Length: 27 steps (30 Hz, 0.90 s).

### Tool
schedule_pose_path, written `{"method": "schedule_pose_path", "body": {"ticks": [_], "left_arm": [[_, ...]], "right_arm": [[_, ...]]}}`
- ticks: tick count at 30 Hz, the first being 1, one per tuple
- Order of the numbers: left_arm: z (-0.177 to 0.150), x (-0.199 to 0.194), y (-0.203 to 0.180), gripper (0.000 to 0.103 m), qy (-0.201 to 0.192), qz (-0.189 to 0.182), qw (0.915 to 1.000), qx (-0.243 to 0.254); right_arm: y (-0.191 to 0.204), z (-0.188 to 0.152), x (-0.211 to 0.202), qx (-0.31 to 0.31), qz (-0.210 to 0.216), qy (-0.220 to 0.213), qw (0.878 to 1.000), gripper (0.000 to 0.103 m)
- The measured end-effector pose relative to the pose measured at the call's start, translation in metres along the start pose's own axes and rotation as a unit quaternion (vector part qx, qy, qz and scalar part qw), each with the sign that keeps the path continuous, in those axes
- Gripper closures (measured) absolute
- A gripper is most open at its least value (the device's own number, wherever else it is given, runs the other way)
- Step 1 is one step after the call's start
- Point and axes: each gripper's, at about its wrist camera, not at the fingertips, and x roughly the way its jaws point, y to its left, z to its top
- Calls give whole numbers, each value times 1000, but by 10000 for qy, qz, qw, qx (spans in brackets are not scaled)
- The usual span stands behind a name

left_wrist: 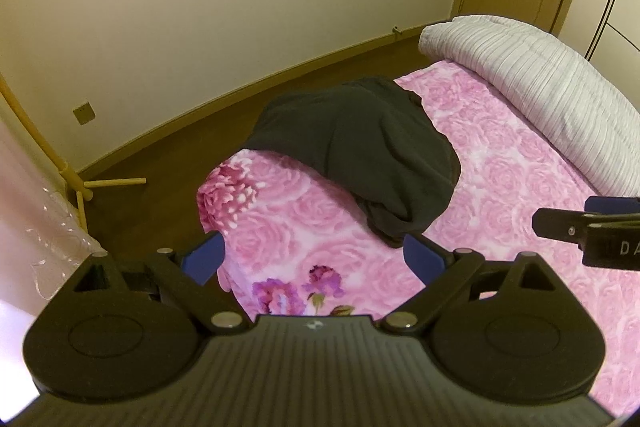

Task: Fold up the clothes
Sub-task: 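Move both grippers toward the crumpled black shirt on the bed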

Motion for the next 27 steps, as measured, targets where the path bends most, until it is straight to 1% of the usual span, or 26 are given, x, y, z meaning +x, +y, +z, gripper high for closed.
{"method": "schedule_pose_path", "body": {"ticks": [10, 27], "left_arm": [[15, -1, -3, 8, 16, 11, 10000, 78], [20, 1, -9, 8, 72, -47, 9998, 168]], "right_arm": [[-4, 9, 0, -62, 63, 11, 10000, 19], [-6, 11, 1, -94, 97, 35, 9999, 19]]}}
